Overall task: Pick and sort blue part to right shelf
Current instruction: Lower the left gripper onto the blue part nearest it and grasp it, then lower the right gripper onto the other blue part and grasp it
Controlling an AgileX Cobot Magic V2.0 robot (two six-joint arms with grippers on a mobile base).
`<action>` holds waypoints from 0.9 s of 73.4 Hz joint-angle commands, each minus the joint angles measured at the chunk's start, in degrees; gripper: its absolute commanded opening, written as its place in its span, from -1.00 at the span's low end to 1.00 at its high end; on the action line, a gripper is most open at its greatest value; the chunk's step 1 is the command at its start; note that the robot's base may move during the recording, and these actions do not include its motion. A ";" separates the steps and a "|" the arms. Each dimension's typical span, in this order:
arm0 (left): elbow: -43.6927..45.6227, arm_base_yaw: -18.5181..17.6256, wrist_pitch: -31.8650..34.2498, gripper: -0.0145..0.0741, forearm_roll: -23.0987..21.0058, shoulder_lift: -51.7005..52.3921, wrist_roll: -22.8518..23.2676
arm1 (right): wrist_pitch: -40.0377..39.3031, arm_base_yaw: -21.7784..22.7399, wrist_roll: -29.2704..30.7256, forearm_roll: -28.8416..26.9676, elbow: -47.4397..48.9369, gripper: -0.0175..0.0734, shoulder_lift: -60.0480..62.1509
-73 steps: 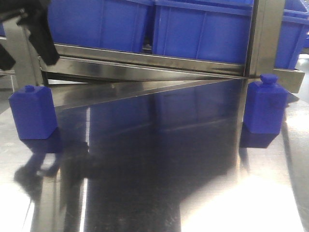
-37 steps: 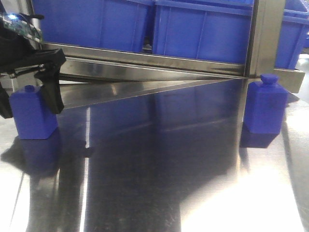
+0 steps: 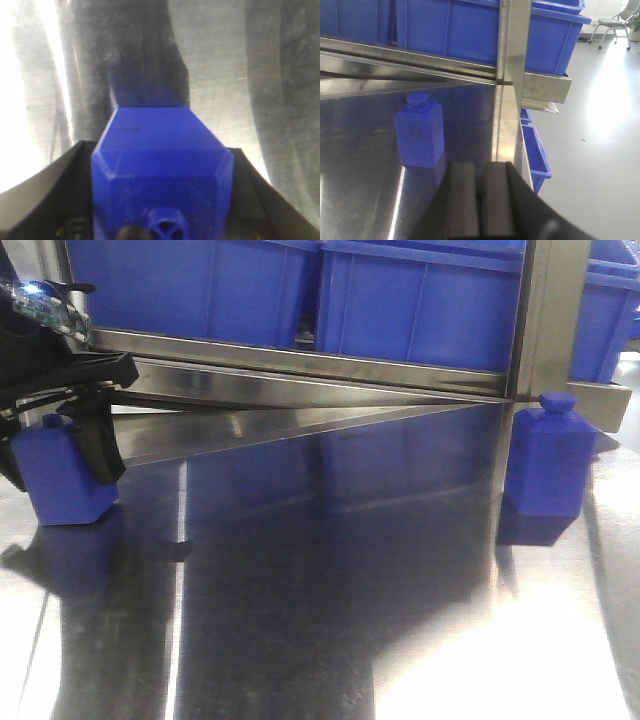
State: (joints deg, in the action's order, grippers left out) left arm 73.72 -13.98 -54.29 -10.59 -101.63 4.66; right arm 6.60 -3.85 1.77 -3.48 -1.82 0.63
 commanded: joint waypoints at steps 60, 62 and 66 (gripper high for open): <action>-2.88 -0.25 4.38 -0.10 4.41 28.44 -2.97 | -6.60 0.32 0.44 -1.47 2.11 -0.42 1.12; -4.43 -0.25 5.58 -0.10 4.41 30.19 -2.97 | -6.60 0.32 0.44 -1.82 2.60 -0.42 1.12; -7.29 -0.25 8.27 -0.10 4.50 34.88 -2.97 | -6.11 0.32 0.44 -2.17 3.83 -0.42 1.12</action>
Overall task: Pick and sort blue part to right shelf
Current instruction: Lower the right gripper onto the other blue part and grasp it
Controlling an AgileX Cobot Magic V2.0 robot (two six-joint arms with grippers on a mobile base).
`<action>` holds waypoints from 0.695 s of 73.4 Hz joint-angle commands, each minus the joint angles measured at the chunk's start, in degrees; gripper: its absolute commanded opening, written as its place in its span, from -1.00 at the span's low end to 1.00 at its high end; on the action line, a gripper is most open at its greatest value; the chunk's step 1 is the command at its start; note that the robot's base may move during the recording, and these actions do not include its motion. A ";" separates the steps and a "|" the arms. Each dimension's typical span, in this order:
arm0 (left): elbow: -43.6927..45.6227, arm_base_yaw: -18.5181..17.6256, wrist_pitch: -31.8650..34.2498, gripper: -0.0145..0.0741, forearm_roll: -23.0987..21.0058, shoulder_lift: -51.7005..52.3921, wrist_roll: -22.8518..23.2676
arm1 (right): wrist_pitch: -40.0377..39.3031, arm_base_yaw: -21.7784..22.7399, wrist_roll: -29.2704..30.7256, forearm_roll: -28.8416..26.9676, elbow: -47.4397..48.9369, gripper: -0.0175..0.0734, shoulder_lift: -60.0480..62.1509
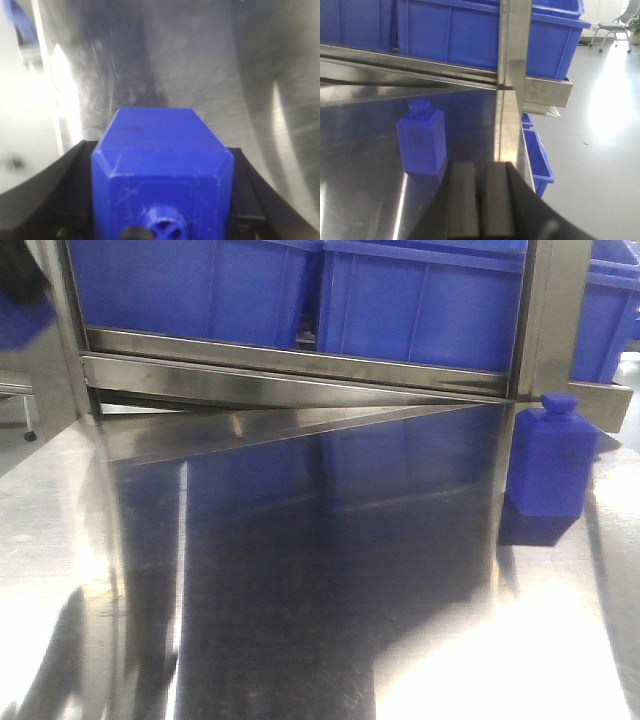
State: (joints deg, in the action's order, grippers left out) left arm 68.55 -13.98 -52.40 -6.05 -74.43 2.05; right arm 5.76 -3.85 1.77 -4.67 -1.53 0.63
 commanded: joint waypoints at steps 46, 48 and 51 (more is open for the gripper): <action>-31.14 -0.25 27.66 -0.10 2.68 52.02 -0.35 | 8.83 0.06 0.44 -3.86 29.00 0.23 -17.66; -31.39 -0.25 27.82 -0.10 2.68 52.88 -0.35 | 9.55 0.00 0.44 -4.01 30.46 0.34 -19.32; -31.62 -0.25 28.09 -0.10 2.68 53.93 -0.35 | 10.71 -0.06 0.44 -4.09 32.68 0.48 -21.92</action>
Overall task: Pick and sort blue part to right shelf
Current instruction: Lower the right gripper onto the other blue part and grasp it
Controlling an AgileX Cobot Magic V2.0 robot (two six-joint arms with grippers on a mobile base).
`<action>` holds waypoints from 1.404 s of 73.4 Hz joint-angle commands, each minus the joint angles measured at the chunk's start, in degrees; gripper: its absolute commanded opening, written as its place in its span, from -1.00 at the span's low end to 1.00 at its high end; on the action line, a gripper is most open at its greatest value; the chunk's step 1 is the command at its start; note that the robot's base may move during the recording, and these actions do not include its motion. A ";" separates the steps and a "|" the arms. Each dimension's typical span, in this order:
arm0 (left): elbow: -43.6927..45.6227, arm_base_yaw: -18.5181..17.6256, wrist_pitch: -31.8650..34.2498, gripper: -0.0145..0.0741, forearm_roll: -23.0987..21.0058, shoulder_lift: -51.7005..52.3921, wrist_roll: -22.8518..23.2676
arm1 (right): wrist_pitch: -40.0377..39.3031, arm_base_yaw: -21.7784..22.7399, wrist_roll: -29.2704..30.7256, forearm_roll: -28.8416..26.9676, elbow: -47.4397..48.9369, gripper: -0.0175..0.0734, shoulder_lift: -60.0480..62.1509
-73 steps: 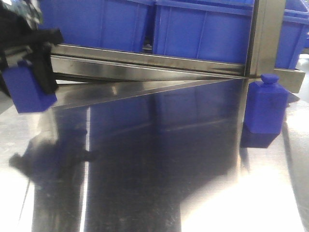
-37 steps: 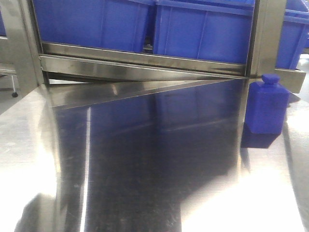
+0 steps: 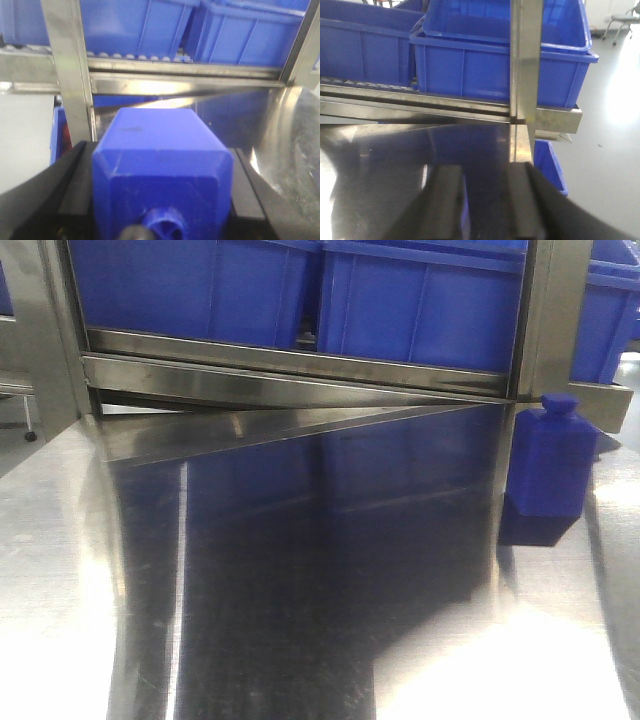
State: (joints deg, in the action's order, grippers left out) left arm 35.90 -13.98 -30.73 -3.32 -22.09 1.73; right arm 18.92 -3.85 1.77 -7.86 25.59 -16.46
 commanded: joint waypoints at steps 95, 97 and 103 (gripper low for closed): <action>0.52 -0.25 8.05 -0.10 0.79 2.93 -0.03 | 43.91 -11.66 -14.24 10.10 61.72 0.78 -83.38; 0.52 -0.25 8.05 -0.10 0.79 2.93 -0.03 | 43.91 -11.54 -14.29 10.10 61.66 0.78 -84.01; 0.52 -0.25 8.05 -0.11 0.79 2.93 -0.03 | 44.03 -11.43 -14.29 9.71 61.39 0.78 -86.42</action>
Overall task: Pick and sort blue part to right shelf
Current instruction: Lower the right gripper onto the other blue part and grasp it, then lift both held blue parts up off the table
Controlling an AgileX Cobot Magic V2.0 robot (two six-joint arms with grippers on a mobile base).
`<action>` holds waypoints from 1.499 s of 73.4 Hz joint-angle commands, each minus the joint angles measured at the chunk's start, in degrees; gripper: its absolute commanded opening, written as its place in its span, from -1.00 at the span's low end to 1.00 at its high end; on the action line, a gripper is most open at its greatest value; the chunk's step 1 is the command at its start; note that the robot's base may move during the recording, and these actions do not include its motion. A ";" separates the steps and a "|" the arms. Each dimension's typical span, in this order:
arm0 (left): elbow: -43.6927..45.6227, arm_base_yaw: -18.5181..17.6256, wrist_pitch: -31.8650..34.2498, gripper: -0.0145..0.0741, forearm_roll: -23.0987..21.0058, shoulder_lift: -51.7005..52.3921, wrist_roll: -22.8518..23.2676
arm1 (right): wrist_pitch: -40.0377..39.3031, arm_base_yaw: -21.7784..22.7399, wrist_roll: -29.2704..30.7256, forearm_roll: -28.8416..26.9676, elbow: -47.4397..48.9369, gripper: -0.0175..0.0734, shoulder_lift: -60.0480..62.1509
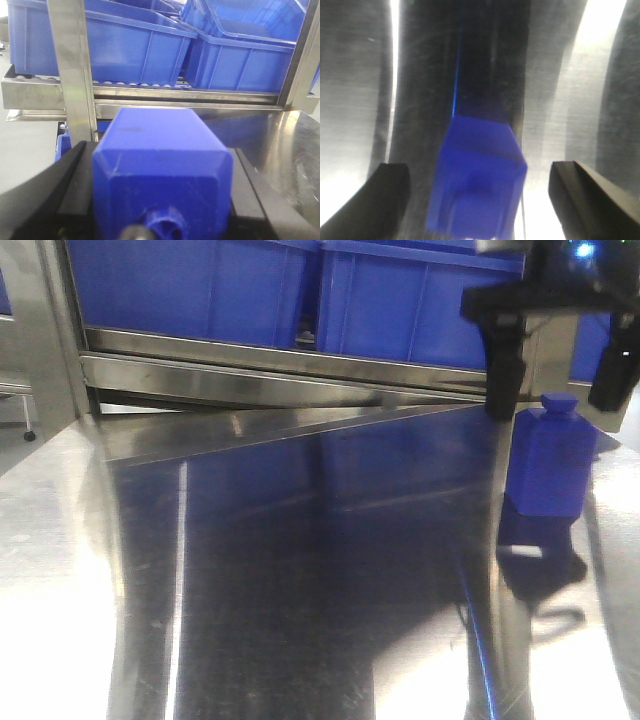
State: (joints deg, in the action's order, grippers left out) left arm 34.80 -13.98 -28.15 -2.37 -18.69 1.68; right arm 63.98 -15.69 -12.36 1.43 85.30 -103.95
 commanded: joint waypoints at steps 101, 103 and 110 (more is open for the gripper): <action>1.73 -0.25 5.36 -0.11 0.10 -0.17 0.01 | -33.13 -2.57 0.55 6.35 -43.02 -0.10 53.05; 1.73 -0.25 5.36 -0.11 0.27 0.10 0.01 | -33.66 -2.57 0.55 6.47 -44.54 -0.10 54.93; 1.73 -0.25 4.50 -0.11 1.22 1.73 0.01 | -34.53 -2.57 0.55 6.96 -49.14 -0.10 61.49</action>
State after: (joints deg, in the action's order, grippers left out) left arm 34.80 -13.98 -28.27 -1.72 -17.62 1.68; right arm 34.76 -18.25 -12.38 6.85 37.58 -47.72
